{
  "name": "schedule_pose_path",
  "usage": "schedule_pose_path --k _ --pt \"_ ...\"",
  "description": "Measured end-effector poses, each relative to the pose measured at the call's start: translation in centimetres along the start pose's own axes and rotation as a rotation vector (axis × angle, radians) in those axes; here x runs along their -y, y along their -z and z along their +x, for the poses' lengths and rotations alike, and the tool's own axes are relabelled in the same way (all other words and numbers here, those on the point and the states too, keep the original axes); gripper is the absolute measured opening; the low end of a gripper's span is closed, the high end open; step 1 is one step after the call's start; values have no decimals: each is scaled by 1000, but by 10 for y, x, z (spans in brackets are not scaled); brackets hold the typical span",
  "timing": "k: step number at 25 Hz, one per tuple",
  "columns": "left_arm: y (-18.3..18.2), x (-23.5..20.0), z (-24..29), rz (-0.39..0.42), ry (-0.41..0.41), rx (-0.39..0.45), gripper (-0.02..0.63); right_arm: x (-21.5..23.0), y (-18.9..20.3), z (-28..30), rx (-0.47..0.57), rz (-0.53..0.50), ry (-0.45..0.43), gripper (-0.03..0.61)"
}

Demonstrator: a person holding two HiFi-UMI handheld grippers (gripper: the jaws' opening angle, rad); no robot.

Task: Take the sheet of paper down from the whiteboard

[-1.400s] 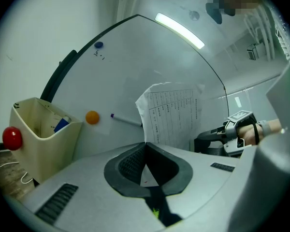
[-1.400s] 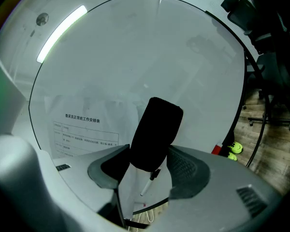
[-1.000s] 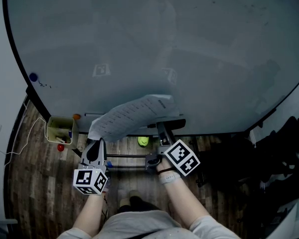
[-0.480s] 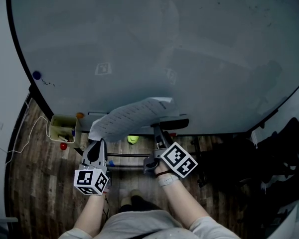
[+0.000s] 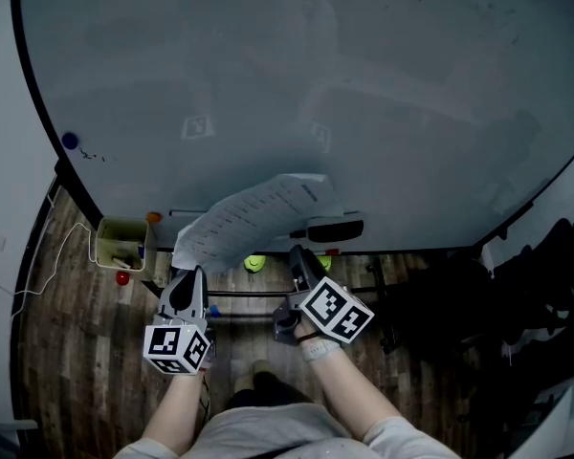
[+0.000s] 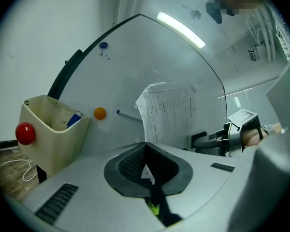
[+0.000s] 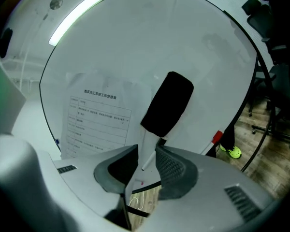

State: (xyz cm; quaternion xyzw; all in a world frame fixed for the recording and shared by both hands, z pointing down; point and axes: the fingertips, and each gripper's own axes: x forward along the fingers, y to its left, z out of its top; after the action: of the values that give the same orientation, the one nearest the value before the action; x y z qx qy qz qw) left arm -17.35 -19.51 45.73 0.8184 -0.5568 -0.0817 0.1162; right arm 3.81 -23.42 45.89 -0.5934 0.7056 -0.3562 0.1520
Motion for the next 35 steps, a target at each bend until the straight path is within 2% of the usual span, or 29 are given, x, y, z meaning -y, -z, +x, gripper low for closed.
schedule_pose_path --k 2,7,14,19,23,25,27,30,35 --pt "2 2 -2 1 6 -5 14 -5 4 -1 -6 -28 -24 83" --pt "7 8 -6 8 23 -16 14 -14 13 -5 -28 -98 -81 43" --pt "10 20 -8 22 33 -20 14 -21 18 -10 -57 -160 -145 33" --pt "12 31 -17 12 28 -18 14 -18 22 -17 -84 -175 -157 29" --pt "13 38 -23 -9 32 -11 14 -15 40 -19 -150 -196 -193 31" --pt "14 41 -26 -32 33 -10 14 -12 58 -20 -212 -174 -225 39" --pt "16 45 -29 -52 34 -15 14 -9 78 -20 -279 -146 -261 129" --pt "21 50 -32 -66 36 -28 14 -9 100 -20 -356 -113 -306 175" --pt "27 56 -35 -106 46 -44 14 -7 114 -14 -404 -92 -334 226"
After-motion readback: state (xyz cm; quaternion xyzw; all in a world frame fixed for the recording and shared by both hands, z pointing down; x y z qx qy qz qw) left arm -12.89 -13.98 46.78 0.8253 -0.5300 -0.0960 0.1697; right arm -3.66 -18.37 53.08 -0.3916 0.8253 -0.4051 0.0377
